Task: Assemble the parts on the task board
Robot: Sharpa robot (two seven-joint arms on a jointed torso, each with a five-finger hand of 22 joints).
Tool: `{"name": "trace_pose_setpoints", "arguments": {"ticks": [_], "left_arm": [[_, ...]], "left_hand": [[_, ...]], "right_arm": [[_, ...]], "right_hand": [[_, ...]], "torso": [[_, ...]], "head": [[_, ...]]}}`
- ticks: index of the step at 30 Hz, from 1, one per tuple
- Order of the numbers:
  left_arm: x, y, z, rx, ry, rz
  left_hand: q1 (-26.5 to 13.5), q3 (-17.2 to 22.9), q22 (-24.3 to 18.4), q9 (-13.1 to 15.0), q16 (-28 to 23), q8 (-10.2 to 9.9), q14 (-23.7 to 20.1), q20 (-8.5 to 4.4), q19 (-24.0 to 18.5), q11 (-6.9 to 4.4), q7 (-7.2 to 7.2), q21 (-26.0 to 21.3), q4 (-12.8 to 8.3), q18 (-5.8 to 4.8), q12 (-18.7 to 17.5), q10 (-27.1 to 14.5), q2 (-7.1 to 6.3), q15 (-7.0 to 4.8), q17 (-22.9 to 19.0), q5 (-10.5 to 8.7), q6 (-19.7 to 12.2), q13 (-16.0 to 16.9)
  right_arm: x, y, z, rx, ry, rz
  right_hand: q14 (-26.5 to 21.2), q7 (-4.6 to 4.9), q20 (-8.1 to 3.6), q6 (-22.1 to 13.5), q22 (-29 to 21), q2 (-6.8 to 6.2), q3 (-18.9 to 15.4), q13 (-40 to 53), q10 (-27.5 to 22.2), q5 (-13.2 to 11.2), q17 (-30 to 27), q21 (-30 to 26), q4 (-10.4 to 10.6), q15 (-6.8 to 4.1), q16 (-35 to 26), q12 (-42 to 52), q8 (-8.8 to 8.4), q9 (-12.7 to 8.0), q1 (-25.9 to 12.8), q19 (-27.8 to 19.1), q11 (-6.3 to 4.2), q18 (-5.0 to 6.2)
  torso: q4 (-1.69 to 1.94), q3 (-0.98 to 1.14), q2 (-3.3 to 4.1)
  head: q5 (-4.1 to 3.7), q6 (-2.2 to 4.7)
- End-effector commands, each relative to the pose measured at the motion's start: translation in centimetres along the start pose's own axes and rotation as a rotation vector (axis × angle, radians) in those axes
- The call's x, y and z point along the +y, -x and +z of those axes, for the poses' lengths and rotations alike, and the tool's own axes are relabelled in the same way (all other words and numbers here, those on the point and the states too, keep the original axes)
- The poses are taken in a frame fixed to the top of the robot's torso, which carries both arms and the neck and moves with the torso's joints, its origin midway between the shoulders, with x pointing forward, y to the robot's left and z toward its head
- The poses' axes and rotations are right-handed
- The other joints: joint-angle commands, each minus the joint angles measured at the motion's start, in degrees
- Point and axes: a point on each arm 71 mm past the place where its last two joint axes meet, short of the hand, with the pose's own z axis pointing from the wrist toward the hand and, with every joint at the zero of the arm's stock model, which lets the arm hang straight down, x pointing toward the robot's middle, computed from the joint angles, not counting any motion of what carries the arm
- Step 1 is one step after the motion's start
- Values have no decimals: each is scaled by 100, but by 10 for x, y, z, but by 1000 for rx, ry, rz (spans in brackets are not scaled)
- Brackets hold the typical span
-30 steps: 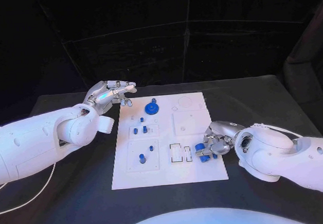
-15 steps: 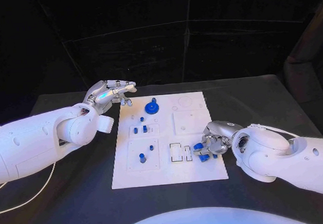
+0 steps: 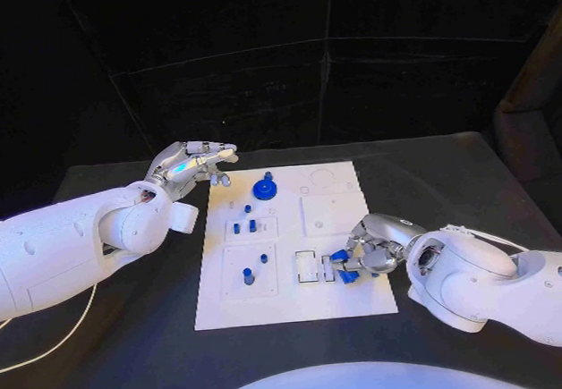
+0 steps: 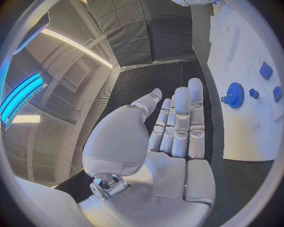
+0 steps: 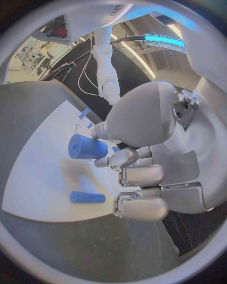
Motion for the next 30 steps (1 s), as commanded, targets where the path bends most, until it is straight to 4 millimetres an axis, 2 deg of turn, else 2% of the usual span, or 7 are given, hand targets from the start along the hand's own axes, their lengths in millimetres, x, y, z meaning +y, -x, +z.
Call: {"name": "trace_pose_setpoints", "arguments": {"ticks": [1,4,12,18,21,25,30], "left_arm": [[-1,-2,0,18,-2,-11],[-1,-3,0,21,-1,-12],[-1,-4,0,26,0,-14],[0,-6,1,34,3,-17],[0,-7,2,38,4,-18],[0,-8,3,41,5,-19],[0,-8,3,43,6,-19]], "left_hand": [[18,-29,-10,1,0,36,-41,20,29,6,-7,-10,3,32,19,-47,20,9,-5,12,-47,-7],[18,-29,-10,1,0,36,-41,20,29,6,-7,-10,3,32,19,-47,20,9,-5,12,-47,-7],[17,-32,-11,1,1,37,-42,20,29,7,-7,-11,3,32,21,-49,20,9,-6,13,-49,-8],[17,-32,-11,1,1,37,-42,20,29,7,-7,-11,3,32,21,-49,20,9,-6,13,-49,-8],[17,-32,-11,1,1,37,-42,20,29,7,-7,-11,3,32,21,-49,20,9,-6,13,-49,-8],[18,-33,-13,0,1,38,-44,21,29,7,-6,-14,2,32,23,-54,22,10,-9,13,-52,-8],[18,-33,-13,0,1,38,-44,21,29,7,-6,-14,2,32,23,-54,22,10,-9,13,-52,-8]], "right_arm": [[10,6,-3,-83,70,119],[14,5,-3,-85,84,134],[24,-2,5,-48,84,135],[32,-11,16,-4,57,134],[34,-14,20,15,40,129],[36,-19,24,49,20,105],[38,-21,28,60,10,87]], "right_hand": [[340,-3,-29,52,88,10,-39,11,38,42,10,23,6,-56,27,22,11,-1,-89,51,5,-46],[340,-5,-32,50,95,-8,-70,18,44,83,13,27,5,-59,27,18,6,5,-117,54,3,-48],[343,-10,-32,66,111,8,-90,38,60,99,36,36,12,-61,37,28,10,14,-154,61,-1,-52],[342,-35,-38,130,131,66,-117,51,80,10,36,47,7,-73,37,20,37,42,-209,69,-20,-55],[341,-38,-39,137,130,74,-128,51,82,-13,30,46,9,-76,34,14,39,47,-225,69,-22,-55],[331,-44,-45,142,124,119,-181,14,67,-253,-3,42,4,-82,14,-56,35,68,-286,64,-27,-54],[329,-44,-46,140,120,125,-189,2,62,-282,-12,39,4,-82,9,-74,33,71,-289,62,-27,-53]], "torso": [[13,-6,-2],[21,-10,1],[6,-8,10],[24,-8,15],[11,-7,12],[7,-9,14],[-4,-3,19]], "head": [[8,9],[22,4],[54,2],[21,10],[56,2],[59,-2],[76,1]]}}
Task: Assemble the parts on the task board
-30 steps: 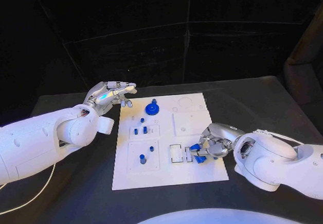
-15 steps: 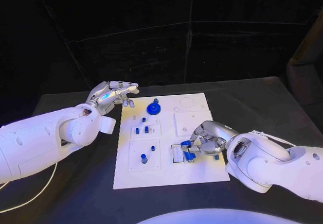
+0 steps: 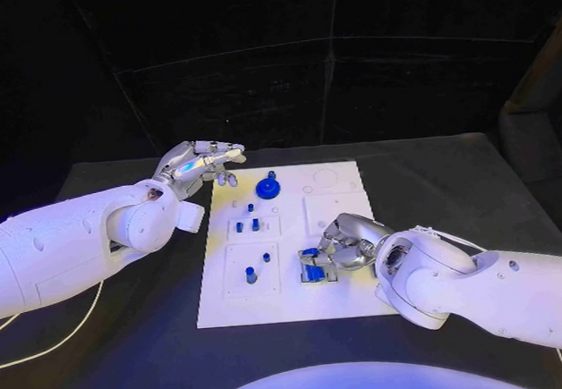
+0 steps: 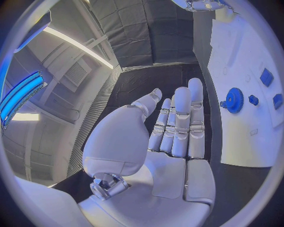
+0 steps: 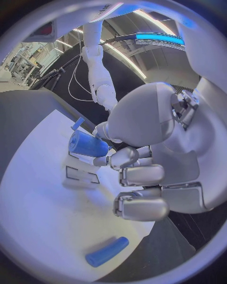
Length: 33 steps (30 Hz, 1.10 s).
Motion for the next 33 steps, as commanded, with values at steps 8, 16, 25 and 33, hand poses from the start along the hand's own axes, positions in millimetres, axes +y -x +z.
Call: {"name": "trace_pose_setpoints", "arguments": {"ticks": [8,16,25,33], "left_arm": [[-1,-2,1,16,-1,-9],[0,-2,1,16,0,-9],[0,-1,1,15,1,-9],[0,-1,1,16,3,-10]], "left_hand": [[18,-33,-8,0,1,38,-44,21,29,-14,-6,-14,2,32,24,-32,22,10,-10,13,-52,-8],[18,-33,-8,0,1,38,-44,21,29,-14,-6,-14,2,32,24,-32,22,10,-10,13,-52,-8],[18,-33,-8,0,1,38,-44,21,29,-14,-6,-14,2,32,24,-32,22,10,-10,13,-52,-8],[18,-33,-8,0,1,38,-44,21,29,-14,-6,-14,2,32,24,-32,22,10,-10,13,-52,-8]], "right_arm": [[0,-3,4,24,-47,-51],[-2,2,5,-38,-55,-74],[1,4,1,-67,-36,-87],[5,3,-2,-55,-5,-103]], "right_hand": [[318,16,-23,22,103,-11,-146,-13,5,-513,-39,2,1,-38,-46,-76,-4,19,-181,30,-14,-51],[291,41,-7,-66,43,-556,-111,-130,-83,-2219,-169,-45,35,-17,-135,-310,0,99,-871,-5,13,-38],[292,51,2,-109,45,-799,97,-157,-101,-2302,-177,-49,37,-10,-151,-381,12,136,-1119,-6,22,-38],[302,35,-3,-87,77,-645,321,-119,-73,-1986,-149,-33,-50,-20,-145,-372,53,181,-682,9,9,-44]], "torso": [[-7,6,-1],[-22,7,-5],[-19,15,0],[-19,9,-12]], "head": [[32,-19],[42,-12],[32,-8],[20,-9]]}}
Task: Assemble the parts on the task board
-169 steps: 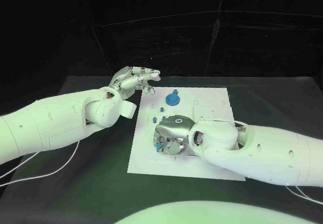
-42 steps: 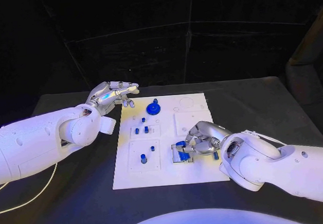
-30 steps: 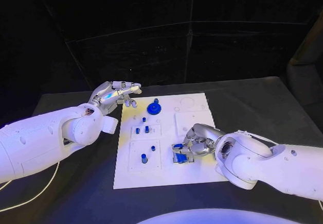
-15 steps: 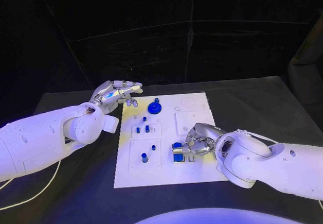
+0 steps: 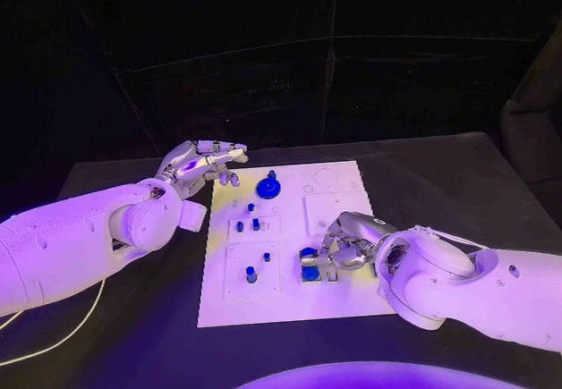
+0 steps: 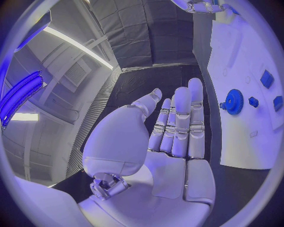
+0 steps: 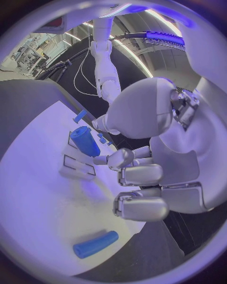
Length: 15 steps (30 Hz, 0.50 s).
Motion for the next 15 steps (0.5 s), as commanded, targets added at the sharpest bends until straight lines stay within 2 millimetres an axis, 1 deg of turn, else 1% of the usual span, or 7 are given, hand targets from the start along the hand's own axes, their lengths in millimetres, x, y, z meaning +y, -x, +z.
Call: {"name": "trace_pose_setpoints", "arguments": {"ticks": [1,3,5,7,10,12,15], "left_arm": [[-1,-1,0,12,-2,-8],[0,-1,0,12,-2,-8],[0,-1,0,12,-1,-8],[0,-1,1,12,-1,-8],[0,-2,1,14,2,-9],[1,-2,1,15,4,-9],[1,-2,1,16,5,-10]], "left_hand": [[18,-34,-9,1,1,38,-44,21,29,-14,-6,-14,2,32,23,-33,22,10,-6,13,-52,-9],[18,-34,-9,1,1,38,-44,21,29,-14,-6,-14,2,32,23,-33,22,10,-6,13,-52,-9],[18,-34,-9,1,1,38,-44,21,29,-14,-6,-14,2,32,23,-33,22,10,-6,13,-52,-9],[18,-34,-9,1,1,38,-44,21,29,-14,-6,-14,2,32,23,-33,22,10,-6,13,-52,-9],[18,-34,-9,1,1,38,-44,21,29,-14,-6,-14,2,32,23,-33,22,10,-6,13,-52,-9],[16,-38,-12,0,3,40,-46,22,29,-12,-5,-18,3,32,28,-41,25,11,-10,13,-58,-9],[15,-40,-13,0,3,41,-48,22,29,-11,-4,-20,3,31,30,-45,27,12,-12,13,-62,-10]], "right_arm": [[3,1,-1,-11,29,-24],[3,1,-2,-5,33,-34],[4,0,-2,2,38,-46],[5,0,-2,8,42,-57],[5,-1,-1,10,44,-73],[5,-1,0,3,41,-79],[4,0,1,-7,37,-80]], "right_hand": [[304,-33,-8,6,86,111,143,28,9,161,19,0,-153,-27,-27,-15,72,37,570,13,-34,-47],[307,-45,-18,33,108,143,183,41,16,210,33,11,-282,-38,-23,-14,111,63,887,21,-44,-50],[311,-51,-22,45,131,164,190,40,21,227,52,23,-331,-42,-15,-18,129,75,991,31,-50,-55],[326,-78,-33,124,204,216,217,60,47,250,138,63,-464,-58,25,-4,192,111,1239,61,-74,-70],[331,-89,-42,151,226,242,213,71,62,229,173,75,-535,-67,40,3,217,128,1356,69,-85,-75],[334,-99,-50,167,228,310,237,79,71,208,193,76,-593,-75,49,4,233,138,1464,69,-95,-75],[336,-103,-56,174,228,402,246,85,81,155,208,76,-609,-80,55,4,244,148,1504,69,-100,-75]], "torso": [[9,-6,-7],[11,-7,-6],[13,-6,-2],[14,-4,3],[21,-8,5],[22,-11,6],[19,-12,7]], "head": [[-18,-3],[-20,-5],[-21,-2],[-19,1],[-22,-7],[-20,-10],[-20,-8]]}}
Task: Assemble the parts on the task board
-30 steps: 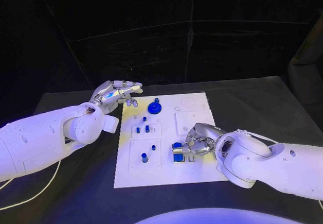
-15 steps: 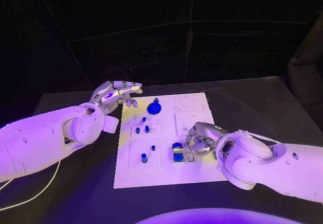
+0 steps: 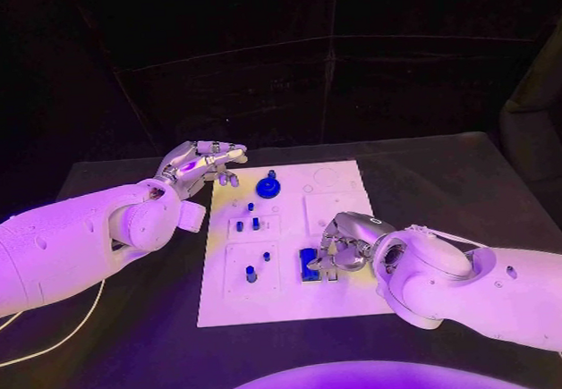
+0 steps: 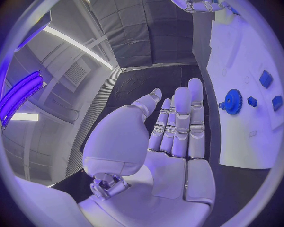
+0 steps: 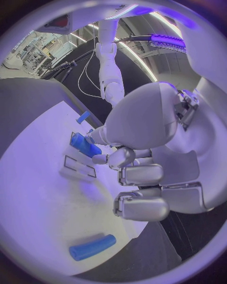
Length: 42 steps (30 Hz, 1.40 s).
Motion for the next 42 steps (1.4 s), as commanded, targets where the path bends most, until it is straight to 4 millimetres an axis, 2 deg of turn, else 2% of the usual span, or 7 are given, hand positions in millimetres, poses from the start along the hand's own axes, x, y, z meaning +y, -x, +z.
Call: {"name": "trace_pose_setpoints", "arguments": {"ticks": [1,8,12,18,24,32,42], "left_arm": [[0,-2,1,14,1,-8],[0,-1,0,12,2,-8],[0,-1,0,12,3,-8],[0,0,-1,11,3,-8],[0,1,-1,10,2,-8],[1,0,-1,11,2,-9],[2,2,-2,9,4,-10]], "left_hand": [[15,-40,-5,0,3,18,-48,22,29,-11,17,-20,3,31,30,-45,27,12,-5,13,-41,-10],[15,-40,-5,0,3,18,-48,22,29,-11,17,-20,3,31,30,-45,27,12,-5,13,-41,-10],[15,-40,-5,0,3,18,-48,22,29,-11,17,-20,3,31,30,-45,27,12,-5,13,-41,-10],[15,-40,-5,0,3,18,-48,22,29,-11,17,-20,3,31,30,-45,27,12,-5,13,-41,-10],[15,-40,-5,0,3,18,-48,22,29,-11,17,-20,3,31,30,-45,27,12,-5,13,-41,-10],[12,-47,-8,-1,5,19,-52,24,29,-9,19,-24,4,31,34,-53,28,14,-9,13,-48,-11],[12,-47,-8,-1,5,19,-52,24,29,-9,19,-24,4,31,34,-53,28,14,-9,13,-48,-11]], "right_arm": [[0,1,1,-12,12,-34],[0,6,-2,-56,42,8],[-6,11,-9,-73,56,61],[-37,26,-23,-55,-12,111],[-68,40,-33,-36,-69,90],[-81,45,-38,-13,-92,-86],[-84,41,-34,13,-127,-207]], "right_hand": [[336,2,-57,31,228,62,-15,9,10,-46,23,25,-23,-38,26,4,28,10,27,68,-26,-76],[334,11,-55,-5,223,80,-207,20,25,115,20,21,130,-31,20,-4,23,19,-217,65,-17,-75],[343,73,-43,-227,234,121,-288,79,49,279,65,26,201,-6,41,49,-110,-28,-254,68,26,-77],[353,137,-7,-373,239,181,-331,136,68,419,113,30,182,39,65,97,-241,-71,-147,70,81,-77],[359,231,45,-562,270,319,-325,191,79,799,156,48,109,98,86,132,-479,-157,55,79,153,-83],[348,222,89,-418,291,232,-493,-76,-62,632,123,59,133,121,68,-216,-518,-159,10,82,160,-86],[331,93,35,-16,251,213,-685,-193,-95,415,60,30,296,45,22,-383,-377,-8,-107,57,60,-74]], "torso": [[-1,-4,3],[-16,7,4],[-22,1,-4],[-27,-12,-17],[-53,-11,-10],[-75,8,-7],[-48,-1,-9]], "head": [[1,-3],[15,-13],[-26,-9],[-124,1],[-164,29],[-229,40],[-244,36]]}}
